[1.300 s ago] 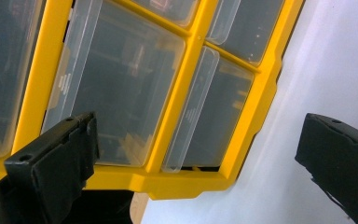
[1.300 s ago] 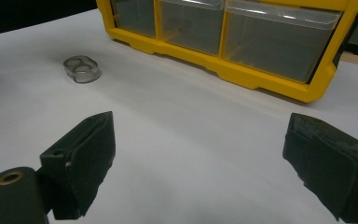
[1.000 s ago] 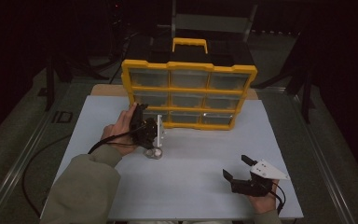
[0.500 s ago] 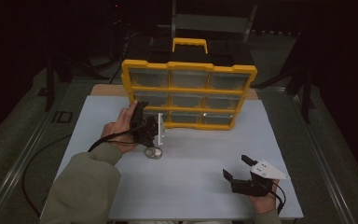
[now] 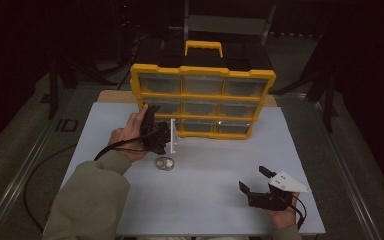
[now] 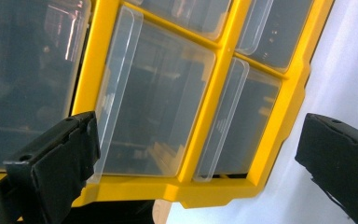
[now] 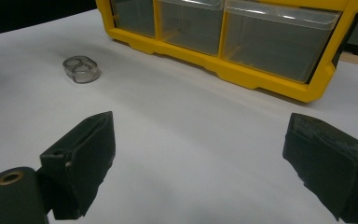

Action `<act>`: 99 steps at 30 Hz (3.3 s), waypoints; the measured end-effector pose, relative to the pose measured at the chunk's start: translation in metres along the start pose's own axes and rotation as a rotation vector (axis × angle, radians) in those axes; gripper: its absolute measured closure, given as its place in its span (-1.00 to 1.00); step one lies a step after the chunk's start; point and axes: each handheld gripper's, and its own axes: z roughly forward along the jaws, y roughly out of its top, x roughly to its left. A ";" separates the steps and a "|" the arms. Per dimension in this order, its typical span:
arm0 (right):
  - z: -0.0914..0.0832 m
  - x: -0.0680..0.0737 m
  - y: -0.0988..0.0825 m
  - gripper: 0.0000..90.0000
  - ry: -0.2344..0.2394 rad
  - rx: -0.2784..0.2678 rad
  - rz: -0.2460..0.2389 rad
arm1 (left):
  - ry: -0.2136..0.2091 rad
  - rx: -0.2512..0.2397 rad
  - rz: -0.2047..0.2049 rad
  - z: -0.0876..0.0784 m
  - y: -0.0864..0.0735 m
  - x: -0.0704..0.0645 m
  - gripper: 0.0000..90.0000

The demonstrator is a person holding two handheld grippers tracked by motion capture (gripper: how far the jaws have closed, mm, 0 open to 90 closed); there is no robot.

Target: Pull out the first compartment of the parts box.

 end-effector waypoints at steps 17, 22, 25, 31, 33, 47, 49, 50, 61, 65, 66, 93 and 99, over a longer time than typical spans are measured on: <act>0.000 0.000 0.000 -0.79 0.000 0.001 -0.001 | 0.052 0.003 0.021 0.001 0.007 0.011 -0.99; 0.000 0.000 0.000 -0.79 -0.001 0.000 -0.002 | 0.065 0.000 0.023 0.001 0.009 0.014 -0.99; 0.000 0.000 0.000 -0.79 0.000 0.000 -0.002 | 0.075 0.005 0.034 0.001 0.010 0.017 -0.99; 0.000 -0.001 0.000 -0.79 0.001 0.000 -0.001 | 0.097 0.004 0.058 0.000 0.012 0.023 -0.99; 0.000 -0.001 0.000 -0.79 0.001 0.001 0.000 | 0.106 0.009 0.069 0.000 0.012 0.025 -0.99; 0.000 -0.001 0.000 -0.79 0.001 0.004 0.003 | 0.142 0.018 0.088 0.001 0.011 0.033 -0.99; 0.000 -0.001 0.000 -0.79 0.003 0.005 0.003 | 0.155 0.021 0.088 0.002 0.009 0.035 -0.99; 0.000 -0.001 0.000 -0.79 0.003 0.005 0.003 | 0.155 0.021 0.088 0.002 0.009 0.035 -0.99; 0.001 -0.001 -0.001 -0.79 0.004 0.006 0.003 | 0.193 0.028 0.097 0.001 0.007 0.042 -0.99; 0.000 -0.001 -0.001 -0.79 0.003 0.006 0.003 | 0.204 0.026 0.102 0.001 0.008 0.044 -0.99; 0.000 -0.001 -0.001 -0.79 0.003 0.006 0.003 | 0.204 0.026 0.102 0.001 0.008 0.044 -0.99; 0.000 -0.001 -0.001 -0.79 0.004 0.004 0.006 | 0.300 0.042 0.160 -0.005 0.013 0.067 -0.98; 0.001 -0.001 -0.001 -0.79 0.004 0.006 0.004 | 0.313 0.047 0.160 -0.003 0.015 0.072 -0.98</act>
